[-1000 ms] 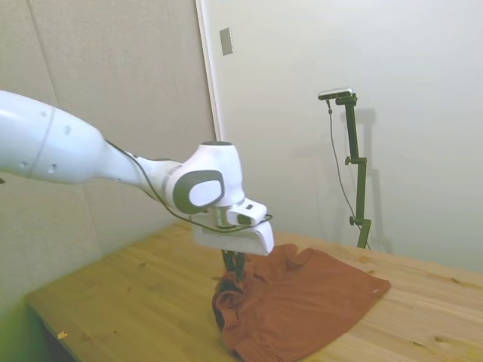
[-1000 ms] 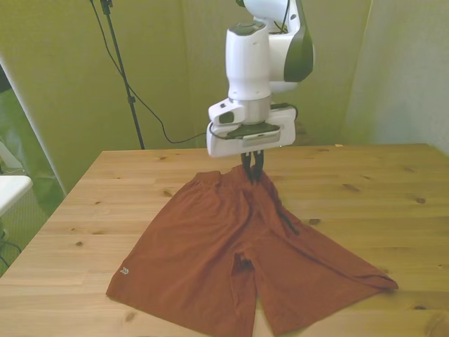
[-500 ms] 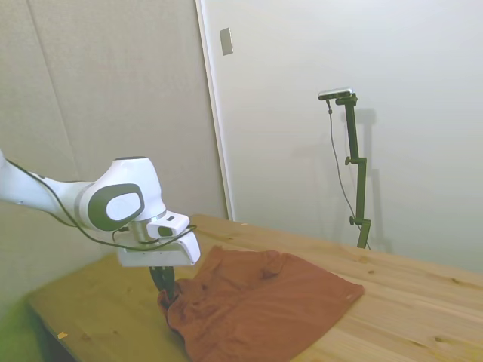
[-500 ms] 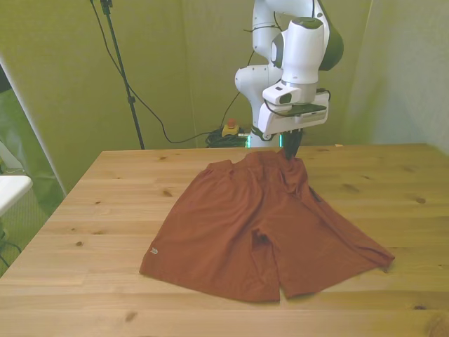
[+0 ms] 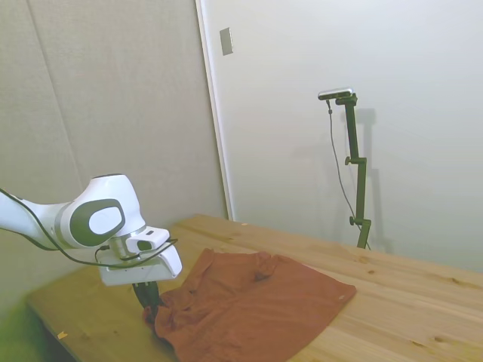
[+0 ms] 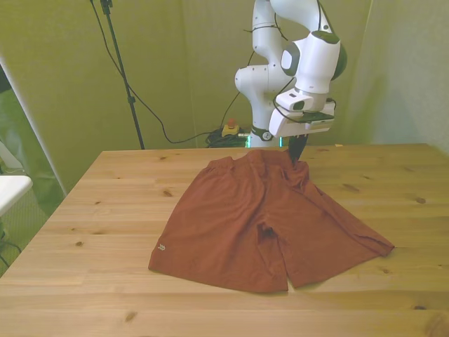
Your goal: Unfold the shorts
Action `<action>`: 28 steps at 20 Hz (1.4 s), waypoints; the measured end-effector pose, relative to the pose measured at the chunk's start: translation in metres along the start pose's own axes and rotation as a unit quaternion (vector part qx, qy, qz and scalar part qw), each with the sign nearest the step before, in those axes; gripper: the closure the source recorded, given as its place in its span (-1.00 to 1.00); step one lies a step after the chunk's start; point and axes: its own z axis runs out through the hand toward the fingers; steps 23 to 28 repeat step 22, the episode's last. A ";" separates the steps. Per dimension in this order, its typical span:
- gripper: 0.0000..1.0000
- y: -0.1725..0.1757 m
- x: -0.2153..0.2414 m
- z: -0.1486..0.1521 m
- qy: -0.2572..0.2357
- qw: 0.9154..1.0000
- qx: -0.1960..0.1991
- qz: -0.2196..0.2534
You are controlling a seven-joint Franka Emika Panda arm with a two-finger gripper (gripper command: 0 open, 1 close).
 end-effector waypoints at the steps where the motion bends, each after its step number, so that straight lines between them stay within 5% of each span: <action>1: -1.00 -0.001 -0.001 0.001 0.000 1.000 -0.001 -0.001; 12: -1.00 -0.007 -0.012 -0.006 0.004 1.000 -0.003 -0.013; 22: -1.00 0.007 -0.044 -0.072 0.027 0.999 0.030 -0.011; 28: -1.00 0.007 -0.044 -0.072 0.027 0.999 0.030 -0.011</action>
